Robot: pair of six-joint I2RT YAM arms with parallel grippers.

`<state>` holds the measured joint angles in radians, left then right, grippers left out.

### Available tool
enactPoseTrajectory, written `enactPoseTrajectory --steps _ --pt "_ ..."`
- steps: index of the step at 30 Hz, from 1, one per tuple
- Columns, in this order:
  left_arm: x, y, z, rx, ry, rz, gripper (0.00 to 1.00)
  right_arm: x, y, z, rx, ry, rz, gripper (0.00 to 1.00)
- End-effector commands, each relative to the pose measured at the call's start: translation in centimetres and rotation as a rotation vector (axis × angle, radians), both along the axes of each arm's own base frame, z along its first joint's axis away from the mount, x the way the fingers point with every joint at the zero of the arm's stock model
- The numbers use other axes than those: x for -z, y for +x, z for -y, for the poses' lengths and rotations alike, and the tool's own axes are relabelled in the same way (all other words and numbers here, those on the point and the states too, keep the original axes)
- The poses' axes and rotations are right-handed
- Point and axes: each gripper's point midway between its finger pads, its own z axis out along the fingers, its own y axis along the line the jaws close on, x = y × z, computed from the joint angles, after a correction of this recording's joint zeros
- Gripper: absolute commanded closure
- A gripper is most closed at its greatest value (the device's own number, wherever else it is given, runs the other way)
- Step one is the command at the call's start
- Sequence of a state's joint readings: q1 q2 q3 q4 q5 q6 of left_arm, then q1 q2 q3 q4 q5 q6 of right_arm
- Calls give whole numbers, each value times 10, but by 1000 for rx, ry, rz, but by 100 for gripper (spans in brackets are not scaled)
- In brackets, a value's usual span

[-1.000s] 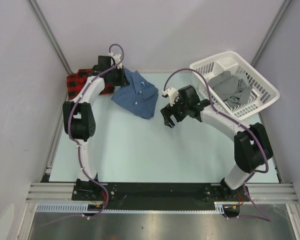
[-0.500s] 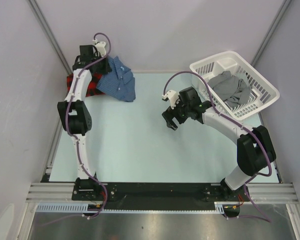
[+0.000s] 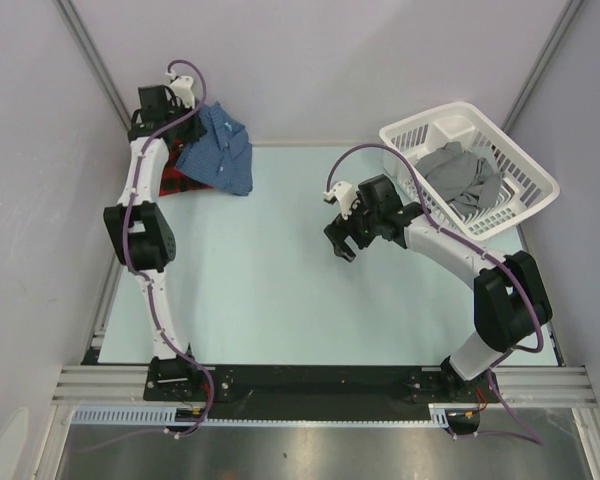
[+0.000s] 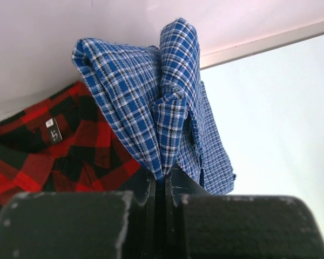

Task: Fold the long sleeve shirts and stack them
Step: Neatly place the folded shirt to the corner

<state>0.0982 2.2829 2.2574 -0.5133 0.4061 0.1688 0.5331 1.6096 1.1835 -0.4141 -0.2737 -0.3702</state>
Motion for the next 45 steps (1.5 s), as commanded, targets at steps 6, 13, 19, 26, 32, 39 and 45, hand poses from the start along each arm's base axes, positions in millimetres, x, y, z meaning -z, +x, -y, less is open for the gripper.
enactPoseTrajectory --steps 6,13,19,26,32,39,45 --pt "-123 -17 16 106 44 288 100 -12 2 0 -10 12 57 0" --pt "-116 -15 -1 65 55 266 100 -12 2 1 -12 5 63 0" --pt "-97 -8 -27 -1 47 230 100 -11 3 2 -9 1 62 0" --pt "-66 3 -57 -63 66 192 100 -11 4 -1 -15 0 55 0" --pt "-36 13 -82 -95 96 165 100 -5 1 -5 -28 -13 36 0" --pt "-21 23 -117 -142 125 178 100 -3 6 -11 -34 -20 28 0" --pt "-10 31 -143 -167 141 209 99 3 10 -23 -50 -28 30 0"
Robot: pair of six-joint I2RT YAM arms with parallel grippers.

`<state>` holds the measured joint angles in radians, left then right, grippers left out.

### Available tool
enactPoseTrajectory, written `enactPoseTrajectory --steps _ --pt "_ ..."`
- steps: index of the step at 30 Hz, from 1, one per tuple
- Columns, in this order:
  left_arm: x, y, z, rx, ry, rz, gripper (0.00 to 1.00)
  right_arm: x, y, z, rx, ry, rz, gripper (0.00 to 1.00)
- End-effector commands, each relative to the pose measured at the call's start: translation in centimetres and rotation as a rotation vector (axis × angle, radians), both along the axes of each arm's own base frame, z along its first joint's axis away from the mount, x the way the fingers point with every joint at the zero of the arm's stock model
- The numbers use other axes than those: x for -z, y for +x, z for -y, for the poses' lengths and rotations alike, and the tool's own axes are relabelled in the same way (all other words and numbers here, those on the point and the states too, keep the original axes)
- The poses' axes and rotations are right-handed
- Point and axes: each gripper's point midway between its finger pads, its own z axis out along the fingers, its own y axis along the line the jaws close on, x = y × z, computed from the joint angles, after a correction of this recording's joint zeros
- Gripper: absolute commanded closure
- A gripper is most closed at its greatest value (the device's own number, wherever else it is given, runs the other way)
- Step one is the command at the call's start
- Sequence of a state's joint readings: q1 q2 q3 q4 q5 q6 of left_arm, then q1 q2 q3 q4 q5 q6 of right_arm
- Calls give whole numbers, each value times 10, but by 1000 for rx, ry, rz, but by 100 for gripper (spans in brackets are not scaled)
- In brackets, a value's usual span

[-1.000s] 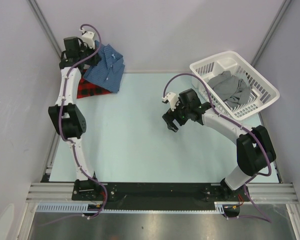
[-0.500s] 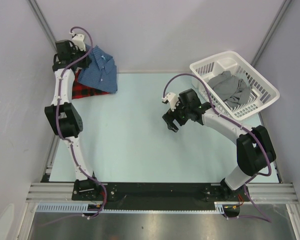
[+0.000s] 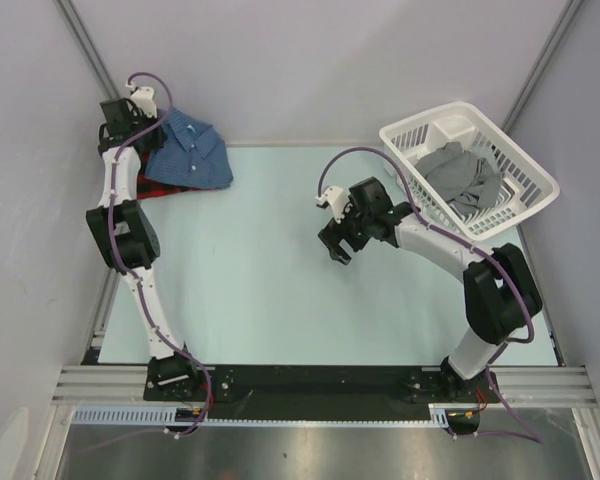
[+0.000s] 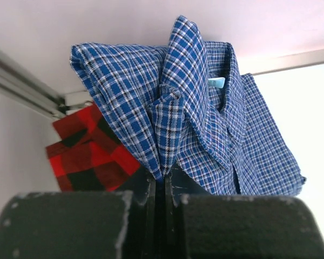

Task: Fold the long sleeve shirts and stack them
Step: Neatly place the folded shirt to the corner

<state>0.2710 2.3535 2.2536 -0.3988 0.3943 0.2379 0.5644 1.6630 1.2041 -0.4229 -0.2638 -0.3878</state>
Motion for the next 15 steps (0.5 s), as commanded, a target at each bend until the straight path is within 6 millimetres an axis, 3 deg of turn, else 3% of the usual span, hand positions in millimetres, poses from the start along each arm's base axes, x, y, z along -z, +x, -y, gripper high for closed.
enactPoseTrajectory --steps 1,5,8,9,11,13,14,15 --pt "-32 19 -25 -7 86 154 100 -13 16 -15 -17 8 55 0" --pt "-15 24 -29 9 115 143 95 -15 26 -24 -19 12 69 0" --pt "-4 28 -32 12 130 141 77 -18 30 -27 -19 16 77 0" --pt "-2 29 -38 -9 149 141 62 -17 30 -28 -20 16 74 0" --pt "-8 31 -45 -47 161 153 47 -17 31 -29 -16 16 77 0" --pt "-26 29 -56 -121 138 179 24 -21 33 -28 -17 19 89 0" --pt "-53 25 -59 -169 129 214 16 -24 34 -26 -10 18 101 0" --pt "-59 20 -62 -228 85 212 3 -27 36 -24 -5 22 107 0"
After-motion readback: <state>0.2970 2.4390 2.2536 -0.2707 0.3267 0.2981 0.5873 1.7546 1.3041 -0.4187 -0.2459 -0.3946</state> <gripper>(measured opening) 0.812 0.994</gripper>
